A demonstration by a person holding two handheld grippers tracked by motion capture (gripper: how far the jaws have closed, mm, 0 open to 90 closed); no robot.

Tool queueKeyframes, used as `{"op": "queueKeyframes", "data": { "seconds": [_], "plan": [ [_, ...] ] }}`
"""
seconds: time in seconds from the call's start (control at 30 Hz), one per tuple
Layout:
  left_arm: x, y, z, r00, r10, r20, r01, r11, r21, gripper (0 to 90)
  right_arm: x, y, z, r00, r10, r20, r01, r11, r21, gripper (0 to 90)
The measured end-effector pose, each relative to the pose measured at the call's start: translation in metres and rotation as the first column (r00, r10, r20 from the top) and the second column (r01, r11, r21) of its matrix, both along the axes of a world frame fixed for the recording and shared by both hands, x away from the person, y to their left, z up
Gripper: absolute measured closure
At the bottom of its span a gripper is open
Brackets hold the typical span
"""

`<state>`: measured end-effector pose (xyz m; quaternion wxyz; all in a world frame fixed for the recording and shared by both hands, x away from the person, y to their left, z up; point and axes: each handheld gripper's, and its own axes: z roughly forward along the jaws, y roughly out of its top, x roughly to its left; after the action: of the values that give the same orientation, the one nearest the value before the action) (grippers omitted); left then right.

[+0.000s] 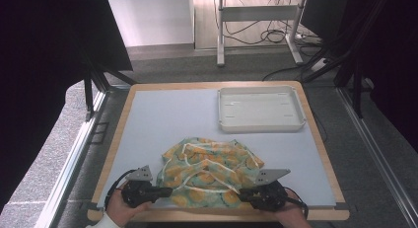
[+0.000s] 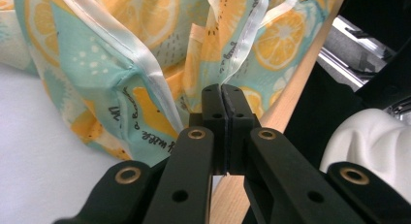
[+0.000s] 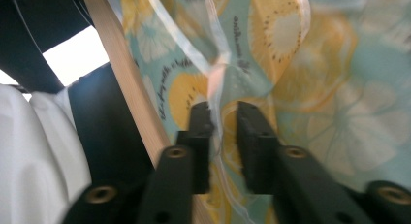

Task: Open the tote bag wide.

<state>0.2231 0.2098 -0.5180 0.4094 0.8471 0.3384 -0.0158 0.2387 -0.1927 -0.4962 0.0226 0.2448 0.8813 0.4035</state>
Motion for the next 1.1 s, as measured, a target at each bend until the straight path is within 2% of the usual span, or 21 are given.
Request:
{"op": "queueKeyframes", "data": {
  "seconds": [0.17,0.2,0.27,0.3,0.4,0.47,0.6,0.67,0.73,0.9,0.93,1.0,1.1],
  "plan": [
    [0.002,0.001,-0.002,1.0,0.0,-0.007,0.0,0.9999,0.013,90.0,0.001,-0.005,0.031,0.9954,-0.055,0.078,0.05,0.997,0.066,55.1],
    [0.002,0.001,-0.002,1.0,0.0,-0.007,0.0,0.9999,0.013,90.0,0.001,-0.005,0.031,0.9954,-0.055,0.078,0.05,0.997,0.066,55.1],
    [0.003,-0.001,-0.003,0.9999,-0.005,-0.013,0.006,0.9997,0.022,90.0,0.007,0.002,0.046,0.9873,-0.1,0.123,0.093,0.994,0.064,45.7],
    [0.003,-0.001,-0.004,0.9999,-0.009,-0.015,0.009,0.9996,0.025,90.0,0.01,0.006,0.05,0.9858,-0.1,0.135,0.092,0.994,0.064,43.8],
    [0.003,-0.002,-0.004,0.9998,-0.009,-0.017,0.009,0.9996,0.027,90.0,0.02,0.024,0.055,0.9881,-0.076,0.134,0.068,0.996,0.058,40.0],
    [0.003,-0.002,-0.005,0.9998,-0.01,-0.016,0.011,0.9995,0.029,90.0,0.028,0.038,0.052,0.9911,-0.047,0.124,0.043,0.999,0.034,38.9],
    [0.003,-0.001,-0.005,0.9997,-0.015,-0.019,0.016,0.9994,0.032,90.0,0.042,0.058,0.041,0.9953,-0.03,0.093,0.03,1.0,0.0,39.5],
    [0.003,-0.001,-0.005,0.9997,-0.015,-0.02,0.015,0.9994,0.031,90.0,0.044,0.06,0.039,0.9956,-0.026,0.09,0.026,1.0,-0.003,41.1],
    [0.003,-0.002,-0.005,0.9997,-0.012,-0.021,0.012,0.9996,0.027,90.0,0.044,0.064,0.035,0.9967,-0.01,0.081,0.01,1.0,-0.008,49.5],
    [0.003,-0.003,-0.005,0.9997,-0.013,-0.019,0.014,0.9995,0.028,90.0,0.043,0.063,0.031,0.9968,-0.01,0.079,0.01,1.0,-0.008,79.7],
    [0.003,-0.003,-0.004,0.9998,-0.013,-0.018,0.013,0.9995,0.028,90.0,0.043,0.063,0.031,0.9968,-0.01,0.079,0.01,1.0,-0.008,79.7],
    [0.003,-0.003,-0.004,0.9998,-0.011,-0.016,0.011,0.9996,0.028,90.0,0.043,0.061,0.031,0.9971,-0.007,0.075,0.007,1.0,0.009,86.8],
    [0.003,-0.002,-0.004,0.9999,-0.009,-0.01,0.009,0.9996,0.025,89.8,0.044,0.059,0.032,0.9967,-0.005,0.081,0.003,1.0,0.016,88.1]
  ]
}}
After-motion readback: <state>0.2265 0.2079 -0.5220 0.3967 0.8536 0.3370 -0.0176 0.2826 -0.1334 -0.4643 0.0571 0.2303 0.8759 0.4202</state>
